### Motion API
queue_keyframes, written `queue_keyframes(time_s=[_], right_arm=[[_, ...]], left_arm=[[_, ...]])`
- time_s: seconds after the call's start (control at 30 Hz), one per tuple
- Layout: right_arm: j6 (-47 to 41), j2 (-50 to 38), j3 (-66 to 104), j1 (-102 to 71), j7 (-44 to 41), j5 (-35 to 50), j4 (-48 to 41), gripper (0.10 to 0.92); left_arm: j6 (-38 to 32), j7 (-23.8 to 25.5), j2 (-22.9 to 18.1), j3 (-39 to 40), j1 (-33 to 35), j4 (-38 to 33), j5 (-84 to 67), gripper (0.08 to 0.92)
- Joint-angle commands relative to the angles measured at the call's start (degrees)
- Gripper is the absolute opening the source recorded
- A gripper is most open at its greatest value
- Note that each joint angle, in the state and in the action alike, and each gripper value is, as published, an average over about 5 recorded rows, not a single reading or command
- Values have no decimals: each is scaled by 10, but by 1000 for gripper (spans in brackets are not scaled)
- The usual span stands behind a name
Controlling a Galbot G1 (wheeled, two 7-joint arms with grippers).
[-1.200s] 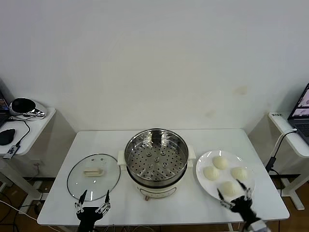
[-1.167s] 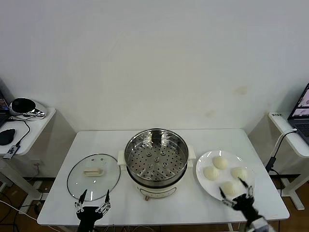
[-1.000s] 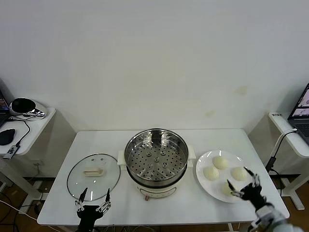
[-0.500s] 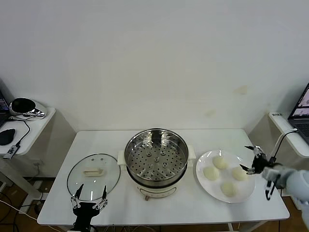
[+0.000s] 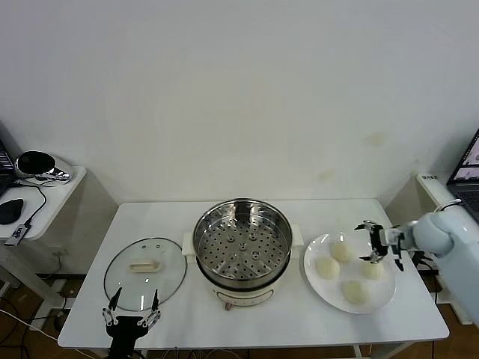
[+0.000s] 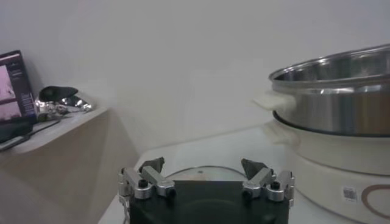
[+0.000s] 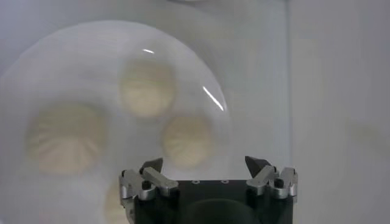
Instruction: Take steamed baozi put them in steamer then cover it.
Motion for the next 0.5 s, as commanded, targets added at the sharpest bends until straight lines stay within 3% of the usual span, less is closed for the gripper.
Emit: queue_keyframes(time_s=[0.03,0.5], right_arm=[[1,34,-100,84,-37,0,-72,823],[-19,93,-103,96,-29,-27,-161,823]], left_arm=[[0,0,0,-4,0,1,1,823],[0,1,6,-14,-6,3,-2,823]])
